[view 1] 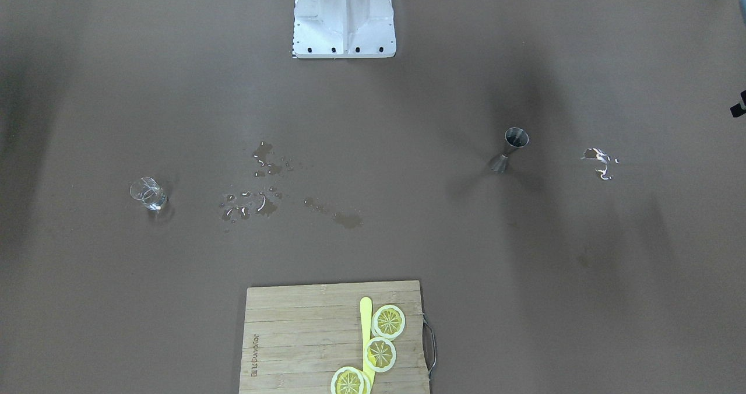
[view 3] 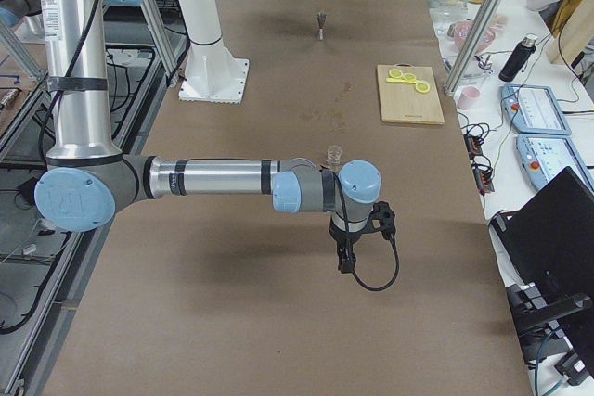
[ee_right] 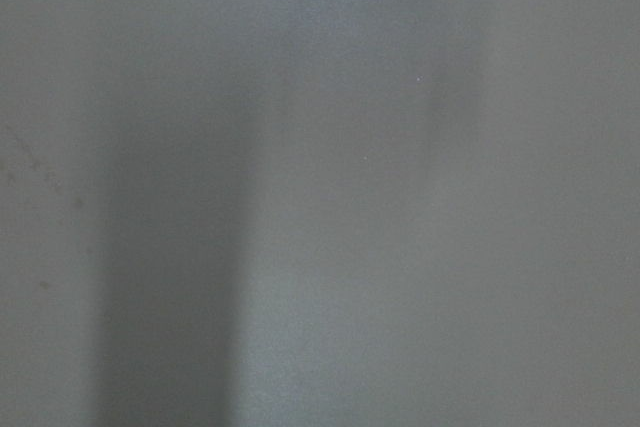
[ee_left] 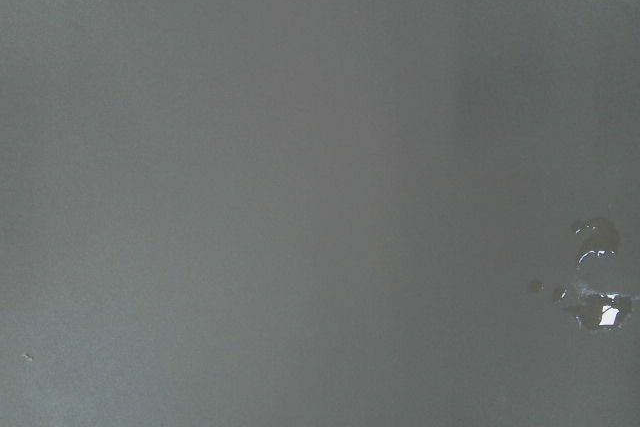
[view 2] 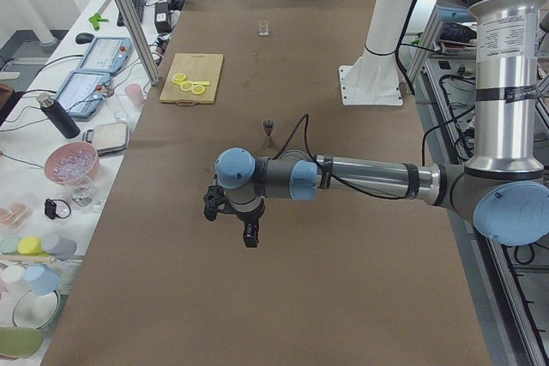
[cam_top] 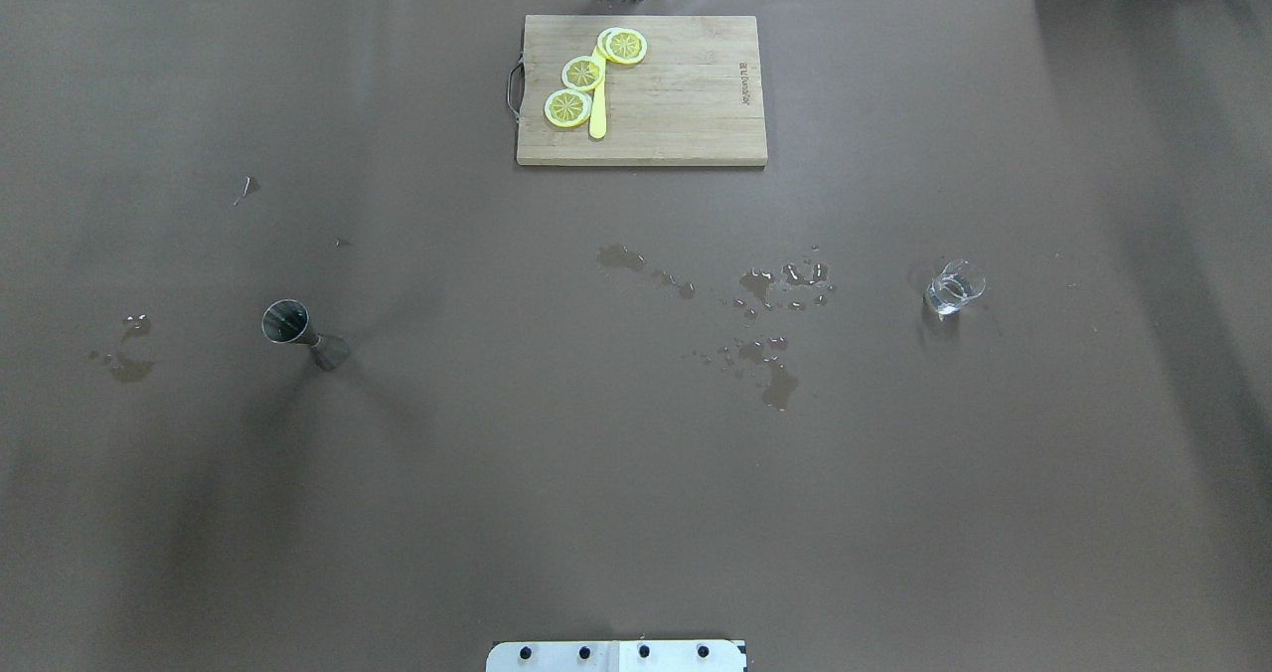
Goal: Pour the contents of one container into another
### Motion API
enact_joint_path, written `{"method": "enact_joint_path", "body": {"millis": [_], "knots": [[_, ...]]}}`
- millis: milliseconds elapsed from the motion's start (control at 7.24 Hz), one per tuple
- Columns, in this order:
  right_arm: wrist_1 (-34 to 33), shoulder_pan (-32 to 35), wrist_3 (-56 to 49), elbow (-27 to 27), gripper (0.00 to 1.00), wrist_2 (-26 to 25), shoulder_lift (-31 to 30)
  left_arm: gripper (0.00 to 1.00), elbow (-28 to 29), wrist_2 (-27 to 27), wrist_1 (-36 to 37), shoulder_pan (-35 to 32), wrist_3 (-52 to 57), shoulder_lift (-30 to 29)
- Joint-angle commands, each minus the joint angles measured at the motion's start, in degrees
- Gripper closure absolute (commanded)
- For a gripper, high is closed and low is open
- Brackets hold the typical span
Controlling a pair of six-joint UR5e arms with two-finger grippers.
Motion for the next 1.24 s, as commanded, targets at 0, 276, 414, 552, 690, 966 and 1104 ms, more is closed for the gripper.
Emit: {"method": "enact_joint_path", "body": {"millis": [0, 276, 414, 552, 690, 966, 1104], "knots": [[0.0, 0.0, -0.2, 0.6, 0.0, 0.0, 0.0, 0.01, -0.1, 0.0, 0.0, 0.0, 0.0, 0.0], [0.1, 0.1, -0.4, 1.0, 0.0, -0.1, -0.2, 0.01, -0.1, 0.0, 0.0, 0.0, 0.0, -0.1], [0.1, 0.1, -0.4, 1.7, 0.0, -0.1, -0.1, 0.01, -0.1, 0.0, 0.0, 0.0, 0.0, 0.0], [0.1, 0.1, -0.4, 1.7, 0.0, -0.1, 0.0, 0.01, -0.1, -0.1, 0.0, 0.0, 0.0, 0.0], [0.1, 0.1, -0.4, 1.6, 0.0, -0.1, -0.2, 0.01, -0.1, 0.0, 0.0, 0.0, 0.0, 0.0], [0.1, 0.0, -0.6, 1.8, 0.0, -0.1, 0.0, 0.01, -0.2, 0.0, 0.0, 0.0, 0.0, 0.0], [0.1, 0.0, -0.5, 2.0, 0.0, 0.2, 0.0, 0.01, -0.2, 0.0, 0.0, 0.0, 0.0, 0.0]]}}
